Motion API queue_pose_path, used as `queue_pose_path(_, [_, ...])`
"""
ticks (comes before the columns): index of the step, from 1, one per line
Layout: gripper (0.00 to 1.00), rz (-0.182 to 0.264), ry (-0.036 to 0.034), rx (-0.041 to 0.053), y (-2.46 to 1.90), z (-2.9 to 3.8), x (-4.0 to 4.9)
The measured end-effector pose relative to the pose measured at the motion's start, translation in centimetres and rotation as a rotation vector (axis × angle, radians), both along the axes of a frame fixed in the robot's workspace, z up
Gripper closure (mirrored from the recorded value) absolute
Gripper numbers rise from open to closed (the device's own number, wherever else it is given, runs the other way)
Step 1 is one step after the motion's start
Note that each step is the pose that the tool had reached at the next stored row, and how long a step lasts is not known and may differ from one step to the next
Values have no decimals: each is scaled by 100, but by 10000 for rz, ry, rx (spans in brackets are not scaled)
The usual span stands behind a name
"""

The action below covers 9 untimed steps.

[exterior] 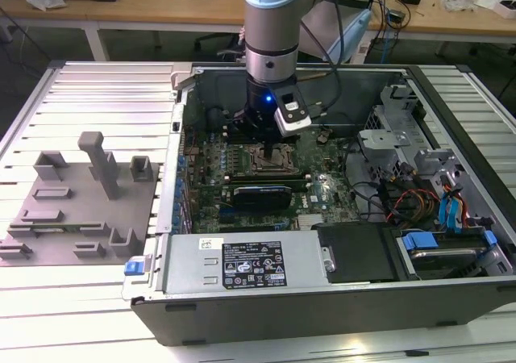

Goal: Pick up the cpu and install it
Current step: 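Install the first cpu locking lever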

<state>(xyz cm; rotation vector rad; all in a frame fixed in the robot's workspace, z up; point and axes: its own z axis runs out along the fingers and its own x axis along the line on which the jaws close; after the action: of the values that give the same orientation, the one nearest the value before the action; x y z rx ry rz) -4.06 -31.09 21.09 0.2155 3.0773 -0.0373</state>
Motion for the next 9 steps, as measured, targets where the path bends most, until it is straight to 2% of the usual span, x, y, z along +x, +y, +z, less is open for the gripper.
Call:
queue_pose_path(3, [89,377,38,0,0,0,5])
queue_pose_path(5, [89,572,87,0,-1,1,15])
queue_pose_path(6, [89,656,138,3,0,0,34])
queue_pose_path(7, [89,742,244,5,0,1,72])
queue_pose_path(9, [89,820,306,5,0,27,89])
